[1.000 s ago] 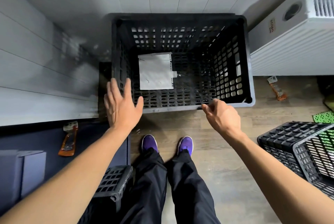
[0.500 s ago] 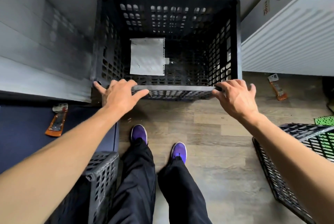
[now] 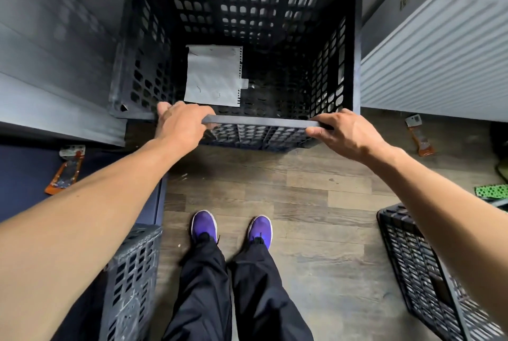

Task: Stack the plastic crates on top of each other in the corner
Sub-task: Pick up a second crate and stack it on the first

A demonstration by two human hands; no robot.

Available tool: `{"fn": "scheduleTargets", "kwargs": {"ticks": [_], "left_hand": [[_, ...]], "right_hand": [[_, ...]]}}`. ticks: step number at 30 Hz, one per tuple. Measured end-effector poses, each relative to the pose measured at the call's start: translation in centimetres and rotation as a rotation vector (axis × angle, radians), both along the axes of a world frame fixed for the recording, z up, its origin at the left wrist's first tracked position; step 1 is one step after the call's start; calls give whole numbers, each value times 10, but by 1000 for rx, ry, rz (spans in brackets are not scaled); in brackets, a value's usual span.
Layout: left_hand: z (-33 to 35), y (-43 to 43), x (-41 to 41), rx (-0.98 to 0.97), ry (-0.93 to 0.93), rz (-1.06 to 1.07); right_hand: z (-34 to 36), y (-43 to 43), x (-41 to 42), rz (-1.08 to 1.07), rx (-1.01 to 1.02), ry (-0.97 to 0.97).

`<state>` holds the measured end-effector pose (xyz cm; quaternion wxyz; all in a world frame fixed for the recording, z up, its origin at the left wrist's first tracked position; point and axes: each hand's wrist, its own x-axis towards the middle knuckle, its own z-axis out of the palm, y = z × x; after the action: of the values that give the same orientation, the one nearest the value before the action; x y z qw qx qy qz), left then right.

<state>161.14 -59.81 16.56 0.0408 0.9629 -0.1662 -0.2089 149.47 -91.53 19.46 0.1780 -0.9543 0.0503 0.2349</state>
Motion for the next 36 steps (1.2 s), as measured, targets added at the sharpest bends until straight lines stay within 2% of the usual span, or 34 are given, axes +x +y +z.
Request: {"fn": "scheduleTargets", "kwargs": {"ticks": [6,23,26,29,36], "left_hand": [[-12,-2,6,-19,-77,18],[-15,11,9,-3,-112,-52],[-16,12,13,-23,-80,-32],[-15,9,18,-37,-8,-26],[-9,-1,13,-23,-71,-74]], "right_hand": [[-3,-7,9,-17,-23,-93],[-8,5,3,9,-27,-29],[-11,6,4,19,-46,-71],[-8,0,11,22,17,-8],[-16,0,8,23,14,25]]}}
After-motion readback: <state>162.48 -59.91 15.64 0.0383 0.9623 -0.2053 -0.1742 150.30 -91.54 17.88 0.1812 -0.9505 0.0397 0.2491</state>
